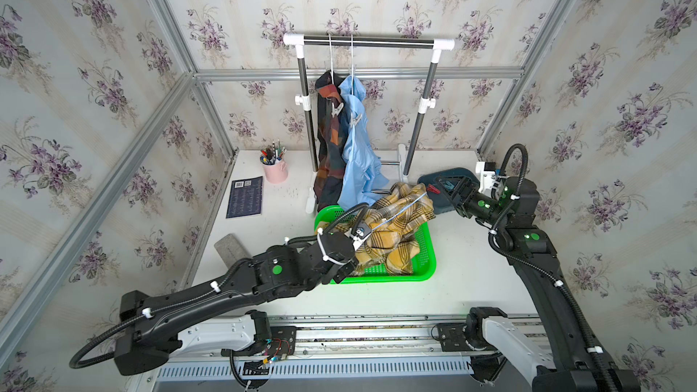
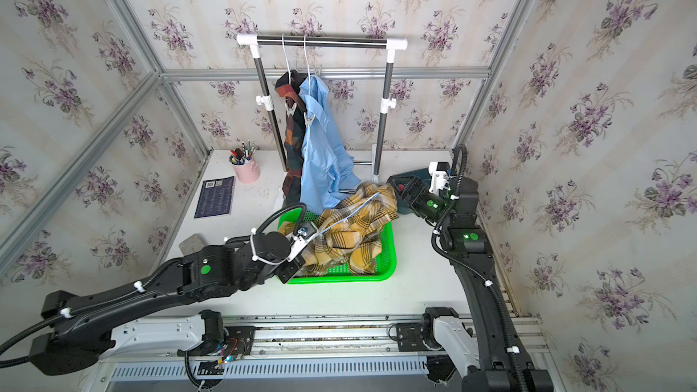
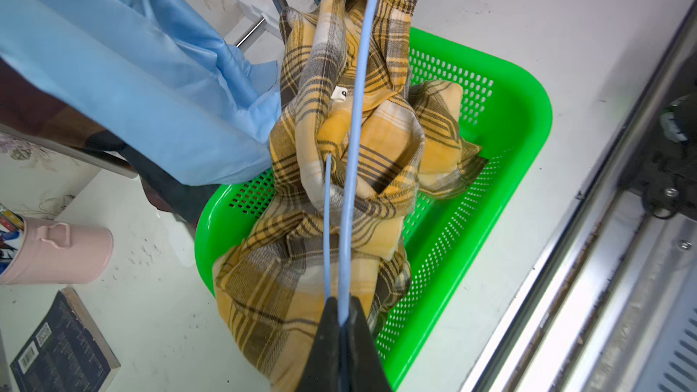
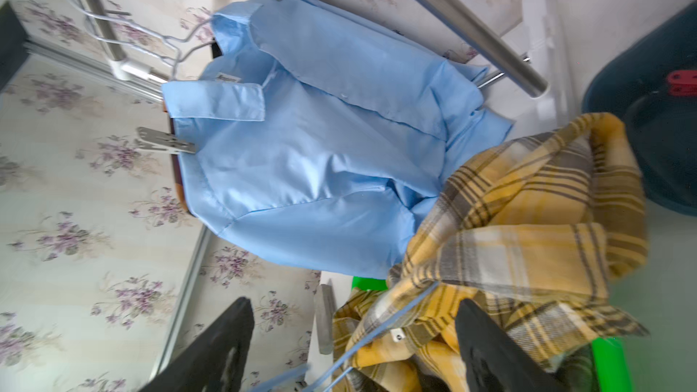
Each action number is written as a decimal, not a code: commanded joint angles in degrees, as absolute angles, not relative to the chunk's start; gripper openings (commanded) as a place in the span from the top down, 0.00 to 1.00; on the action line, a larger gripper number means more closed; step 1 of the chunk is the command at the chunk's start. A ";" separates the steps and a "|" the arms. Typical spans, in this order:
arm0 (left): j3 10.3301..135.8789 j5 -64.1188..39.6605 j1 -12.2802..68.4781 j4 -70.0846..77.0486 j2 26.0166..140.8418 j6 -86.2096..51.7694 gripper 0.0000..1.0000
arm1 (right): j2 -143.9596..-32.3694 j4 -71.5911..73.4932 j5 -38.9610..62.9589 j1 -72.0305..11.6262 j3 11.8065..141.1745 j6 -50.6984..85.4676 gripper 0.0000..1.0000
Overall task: Remove the clothespins securing long-sleeve shirts to the hanger
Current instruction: Remove the long-sleeve shirt from the hanger, then adjust the long-sleeve shirt at the bin.
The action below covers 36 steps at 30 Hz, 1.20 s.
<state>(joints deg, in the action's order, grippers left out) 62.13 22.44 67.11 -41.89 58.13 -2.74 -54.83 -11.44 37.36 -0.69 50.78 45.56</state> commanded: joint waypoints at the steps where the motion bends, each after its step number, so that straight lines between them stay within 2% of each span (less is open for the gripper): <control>1: 62.03 16.24 66.32 -47.43 52.84 -5.04 1.00 | -57.46 -13.34 32.77 -0.70 50.53 39.92 0.16; 6: 63.69 10.14 66.25 -53.09 45.46 -5.58 1.00 | -63.44 -9.91 30.48 -1.81 50.76 38.10 0.10; 11: 66.07 6.29 66.27 -57.82 39.42 -6.26 1.00 | -71.58 -8.96 25.51 -8.91 52.62 34.58 0.10; 16: 71.22 13.52 66.25 -61.39 33.49 -8.05 1.00 | -76.80 -7.60 22.13 -14.20 52.28 34.43 0.11; 22: 78.03 24.62 66.22 -62.33 33.46 -9.64 1.00 | -79.32 -6.14 19.08 -20.95 50.01 35.01 0.21; 25: 80.23 29.24 66.26 -61.66 37.30 -10.54 1.00 | -79.00 -4.24 18.08 -25.27 48.63 36.39 0.35; 30: 83.87 33.49 66.23 -59.79 44.63 -11.01 1.00 | -72.38 -2.03 16.98 -32.92 44.42 40.84 0.83; 32: 84.74 34.36 66.19 -58.64 47.06 -10.81 1.00 | -68.10 -2.35 16.87 -35.90 43.07 42.88 0.96; 33: 85.45 34.37 66.16 -58.34 48.89 -10.54 1.00 | -66.22 -2.60 17.00 -37.46 42.32 44.42 1.00; 36: 86.92 33.48 65.73 -56.44 53.27 -9.55 1.00 | -62.82 -0.52 17.49 -43.50 39.39 48.93 1.00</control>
<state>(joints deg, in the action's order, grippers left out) 86.08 32.01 66.02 -59.92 50.92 -9.63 -64.62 -2.79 17.63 -40.05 41.08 42.85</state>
